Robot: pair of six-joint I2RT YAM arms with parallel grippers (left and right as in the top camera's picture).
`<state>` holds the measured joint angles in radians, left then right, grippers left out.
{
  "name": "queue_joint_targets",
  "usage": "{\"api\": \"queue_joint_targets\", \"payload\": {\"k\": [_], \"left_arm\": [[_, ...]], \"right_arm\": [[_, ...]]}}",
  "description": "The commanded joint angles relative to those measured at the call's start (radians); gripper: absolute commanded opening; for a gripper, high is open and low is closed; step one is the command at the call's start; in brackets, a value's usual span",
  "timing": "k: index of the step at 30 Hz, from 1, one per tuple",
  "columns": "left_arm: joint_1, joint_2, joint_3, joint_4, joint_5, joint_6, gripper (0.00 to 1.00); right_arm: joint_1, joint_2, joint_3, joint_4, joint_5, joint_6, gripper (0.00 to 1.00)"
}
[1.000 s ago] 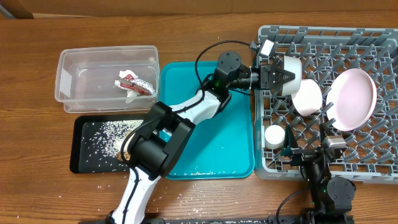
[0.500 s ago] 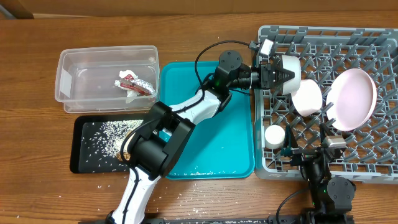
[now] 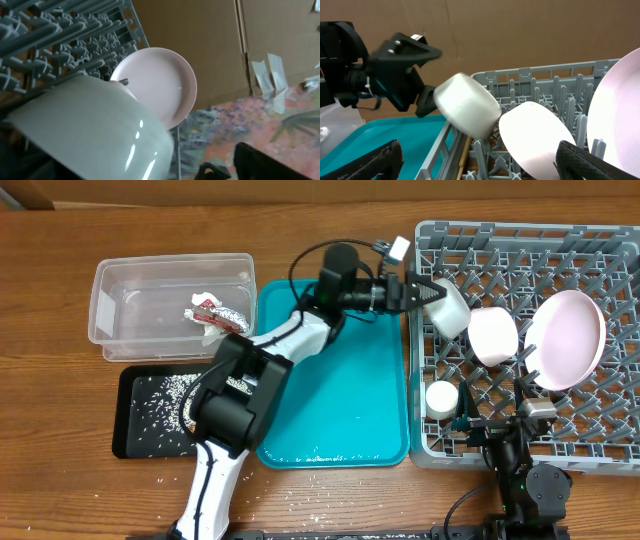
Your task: Sort waste into correct bins and load items into the dishwasher
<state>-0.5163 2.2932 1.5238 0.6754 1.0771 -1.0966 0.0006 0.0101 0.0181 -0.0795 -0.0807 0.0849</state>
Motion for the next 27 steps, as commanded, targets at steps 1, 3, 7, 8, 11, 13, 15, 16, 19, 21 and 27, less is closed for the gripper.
{"api": "queue_joint_targets", "payload": {"k": [1, 3, 7, 8, 11, 13, 15, 16, 19, 21, 27], "left_arm": [[0.034, 0.018, 0.011, 0.000, 0.127, -0.005, 1.00], [0.053, 0.014, 0.011, -0.033, 0.136, -0.003, 1.00], [0.069, -0.002, 0.011, -0.081, 0.137, 0.030, 1.00], [0.069, -0.013, 0.011, -0.116, 0.137, 0.056, 1.00], [0.087, -0.058, 0.011, -0.294, 0.114, 0.190, 1.00], [0.131, -0.154, 0.012, -0.642, -0.017, 0.413, 1.00], [0.167, -0.256, 0.012, -0.900, -0.159, 0.581, 1.00], [0.179, -0.307, 0.012, -0.987, -0.213, 0.635, 1.00], [0.220, -0.527, 0.012, -1.256, -0.422, 0.743, 1.00], [0.224, -0.678, 0.013, -1.399, -0.565, 0.792, 1.00], [0.189, -1.160, 0.013, -1.858, -1.049, 0.755, 1.00]], "right_arm": [[-0.002, -0.007, -0.010, 0.005, 0.001, -0.004, 1.00], [-0.002, -0.007, -0.010, 0.005, 0.001, -0.004, 1.00], [-0.002, -0.007, -0.010, 0.005, 0.001, -0.004, 1.00], [-0.002, -0.007, -0.010, 0.005, 0.002, -0.004, 1.00], [-0.002, -0.007, -0.010, 0.005, 0.001, -0.004, 1.00], [-0.002, -0.007, -0.010, 0.005, 0.001, -0.004, 1.00], [-0.002, -0.007, -0.010, 0.005, 0.002, -0.004, 1.00], [-0.002, -0.007, -0.010, 0.005, 0.002, -0.004, 1.00], [-0.002, -0.007, -0.010, 0.005, 0.001, -0.004, 1.00], [-0.002, -0.007, -0.010, 0.005, 0.002, -0.004, 1.00], [-0.002, -0.007, -0.010, 0.005, 0.001, -0.004, 1.00]]}}
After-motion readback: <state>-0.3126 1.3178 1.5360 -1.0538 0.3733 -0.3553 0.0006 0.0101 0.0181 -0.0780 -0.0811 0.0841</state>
